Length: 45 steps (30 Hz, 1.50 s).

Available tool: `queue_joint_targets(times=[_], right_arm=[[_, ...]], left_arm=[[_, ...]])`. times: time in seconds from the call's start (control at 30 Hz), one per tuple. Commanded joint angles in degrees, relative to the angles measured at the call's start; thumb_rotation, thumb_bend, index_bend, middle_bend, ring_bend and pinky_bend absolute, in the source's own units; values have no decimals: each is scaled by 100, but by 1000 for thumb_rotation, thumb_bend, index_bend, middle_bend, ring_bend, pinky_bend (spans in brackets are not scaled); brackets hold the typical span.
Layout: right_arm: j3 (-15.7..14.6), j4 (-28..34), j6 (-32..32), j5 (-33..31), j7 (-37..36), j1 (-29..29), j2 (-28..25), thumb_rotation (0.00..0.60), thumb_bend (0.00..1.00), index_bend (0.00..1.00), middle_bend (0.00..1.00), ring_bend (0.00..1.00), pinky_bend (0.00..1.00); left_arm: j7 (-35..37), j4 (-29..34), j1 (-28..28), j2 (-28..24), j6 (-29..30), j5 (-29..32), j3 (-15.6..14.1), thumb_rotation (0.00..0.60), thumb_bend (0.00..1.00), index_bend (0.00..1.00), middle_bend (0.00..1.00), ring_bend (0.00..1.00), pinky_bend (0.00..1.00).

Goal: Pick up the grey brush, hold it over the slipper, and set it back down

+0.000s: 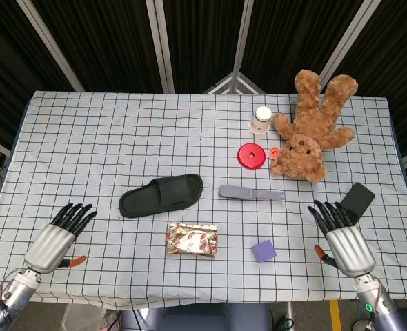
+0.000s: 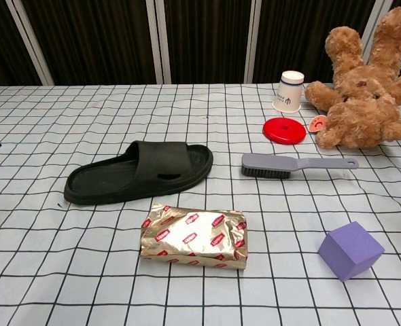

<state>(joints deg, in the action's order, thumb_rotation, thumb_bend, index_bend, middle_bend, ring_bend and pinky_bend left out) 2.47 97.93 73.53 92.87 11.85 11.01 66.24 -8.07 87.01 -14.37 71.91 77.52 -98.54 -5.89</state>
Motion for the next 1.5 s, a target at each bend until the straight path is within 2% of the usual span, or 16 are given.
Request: queue_joint_targets(times=[0.03,0.23,0.43,0.67,0.87,1.07,1.17,1.5], right_arm=[[456,357,-989,-604,331,751,117,600,362,88,44,6,52],[911,171,-2060,-1682,917,1601,561,600,362,123,90,30,61],[1122,-272,-2603,-2508,1423,2228,1032,600,362,125,109,38,61],[1067,-623,-2732,-2912,1951,2672,1570,600,362,187,119,46,61],[990,-978,-2763,-3233,2322,3032,2117,600,362,202,131,60,61],[1058,-1453,-2845,-3582,2497,3410,2555,600,362,202,132,61,61],[1171,-1720,-2852,-3762,2561,3634,2692,600,362,202,132,61,61],[1160,-2025,-2912,-4092,2571,3923,2721,600,363,205,132,61,61]], left_arm=[[-14,-27,-19,14,-55,37,10,536,69,0,0,0,29],[-59,-73,-67,71,-250,185,40,535,69,0,0,0,29],[-82,-133,-115,124,-409,390,126,534,69,0,0,0,29],[-59,-180,-180,143,-590,585,198,535,68,0,0,0,29],[-74,-200,-219,156,-702,694,223,534,69,0,0,0,29],[-63,-197,-214,129,-680,780,270,534,69,0,0,0,29],[-14,-223,-212,107,-683,860,307,533,69,0,0,0,29],[13,-280,-222,110,-724,977,344,533,69,0,0,0,29]])
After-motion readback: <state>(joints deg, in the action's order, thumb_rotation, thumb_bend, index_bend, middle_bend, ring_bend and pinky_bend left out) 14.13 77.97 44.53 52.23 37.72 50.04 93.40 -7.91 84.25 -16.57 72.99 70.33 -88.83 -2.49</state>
